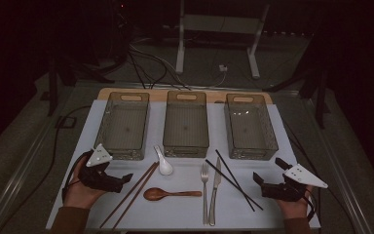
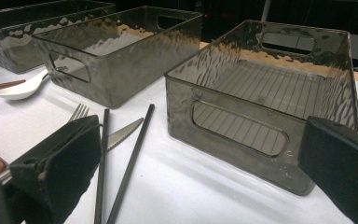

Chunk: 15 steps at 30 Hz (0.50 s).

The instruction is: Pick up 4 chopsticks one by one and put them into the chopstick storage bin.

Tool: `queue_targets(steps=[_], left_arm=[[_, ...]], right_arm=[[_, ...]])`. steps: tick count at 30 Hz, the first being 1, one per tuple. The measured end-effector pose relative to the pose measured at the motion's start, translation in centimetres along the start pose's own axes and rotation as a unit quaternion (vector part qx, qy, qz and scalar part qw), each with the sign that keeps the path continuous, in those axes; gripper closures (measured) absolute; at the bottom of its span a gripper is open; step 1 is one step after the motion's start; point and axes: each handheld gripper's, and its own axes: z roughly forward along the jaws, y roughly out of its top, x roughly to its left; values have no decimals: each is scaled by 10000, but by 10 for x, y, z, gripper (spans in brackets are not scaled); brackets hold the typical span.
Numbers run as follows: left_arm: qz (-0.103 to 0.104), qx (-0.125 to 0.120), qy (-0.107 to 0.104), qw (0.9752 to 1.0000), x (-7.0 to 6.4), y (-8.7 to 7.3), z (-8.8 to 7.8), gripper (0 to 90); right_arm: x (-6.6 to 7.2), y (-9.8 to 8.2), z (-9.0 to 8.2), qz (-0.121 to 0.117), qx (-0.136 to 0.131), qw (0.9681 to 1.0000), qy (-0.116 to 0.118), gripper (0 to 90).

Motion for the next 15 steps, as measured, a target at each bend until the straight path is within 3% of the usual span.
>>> queue_targets(steps=[15], left_arm=[[106, 492, -40, 9987, -8, -4, 16, 48]], right_arm=[[0, 0, 1, 1, -11, 10000, -15, 0]])
